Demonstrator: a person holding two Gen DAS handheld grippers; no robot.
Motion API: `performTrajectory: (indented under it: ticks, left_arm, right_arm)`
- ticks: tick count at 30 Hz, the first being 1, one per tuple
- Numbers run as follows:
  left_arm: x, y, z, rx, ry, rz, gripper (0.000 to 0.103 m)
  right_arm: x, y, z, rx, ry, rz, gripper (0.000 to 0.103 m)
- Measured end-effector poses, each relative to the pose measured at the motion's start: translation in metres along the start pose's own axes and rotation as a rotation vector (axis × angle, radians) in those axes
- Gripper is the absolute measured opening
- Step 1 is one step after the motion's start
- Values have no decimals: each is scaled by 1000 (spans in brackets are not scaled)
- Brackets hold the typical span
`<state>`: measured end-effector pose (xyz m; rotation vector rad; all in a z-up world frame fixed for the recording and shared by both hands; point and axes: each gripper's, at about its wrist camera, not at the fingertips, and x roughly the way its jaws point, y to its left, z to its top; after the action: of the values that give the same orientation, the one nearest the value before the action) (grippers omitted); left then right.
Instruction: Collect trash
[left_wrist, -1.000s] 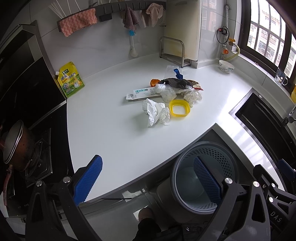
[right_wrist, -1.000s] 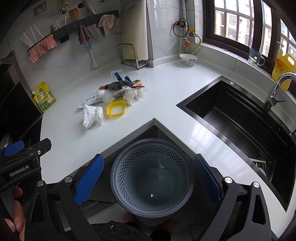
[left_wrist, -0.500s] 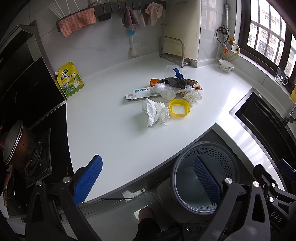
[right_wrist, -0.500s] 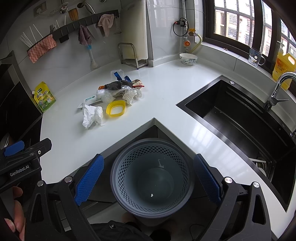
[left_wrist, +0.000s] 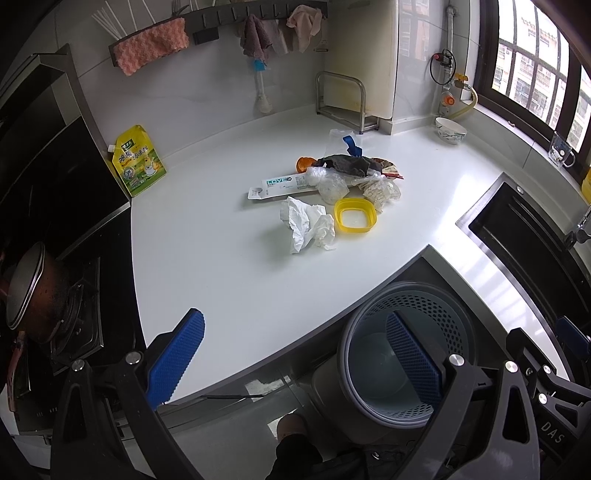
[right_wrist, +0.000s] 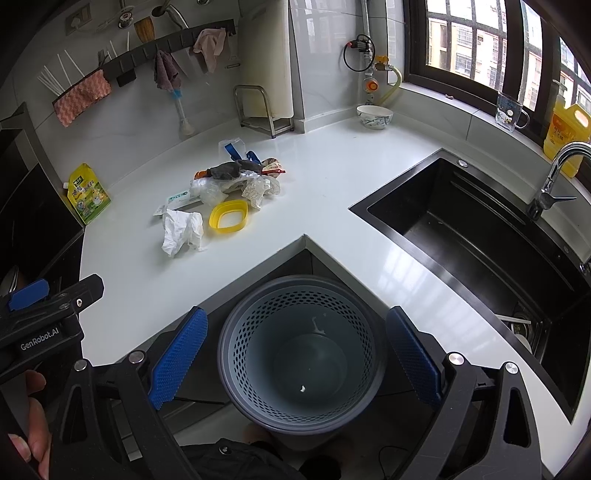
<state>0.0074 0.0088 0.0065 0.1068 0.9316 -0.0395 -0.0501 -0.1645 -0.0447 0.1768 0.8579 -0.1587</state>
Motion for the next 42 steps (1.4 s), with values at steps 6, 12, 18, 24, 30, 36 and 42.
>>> performTrajectory:
  ticks: [6, 12, 18, 24, 30, 36, 42]
  left_arm:
    - [0, 0, 0, 0, 0, 1, 97]
    - [-1, -2, 1, -4, -3, 13, 97]
    - [-9, -8, -5, -33, -7, 38, 97]
    - [-13, -10, -12, -78, -12, 76, 97]
    - [-16, -9, -15, -113, -22, 139, 97]
    - [-13, -6, -12, -108, -16, 163, 97]
    - [0, 9, 2, -76, -43, 143, 97]
  right_arm:
    - [0, -1, 1, -1, 0, 2, 93]
    - [2, -5, 0, -3, -1, 15, 93]
    - [-1, -14, 1, -24, -17, 31, 93]
    - [-2, -18, 5, -83, -47, 64, 93]
    - [7, -19, 17, -124, -56, 109, 93]
    - [24, -9, 32, -132, -42, 139, 93]
    - [52, 12, 52, -120, -24, 116, 93]
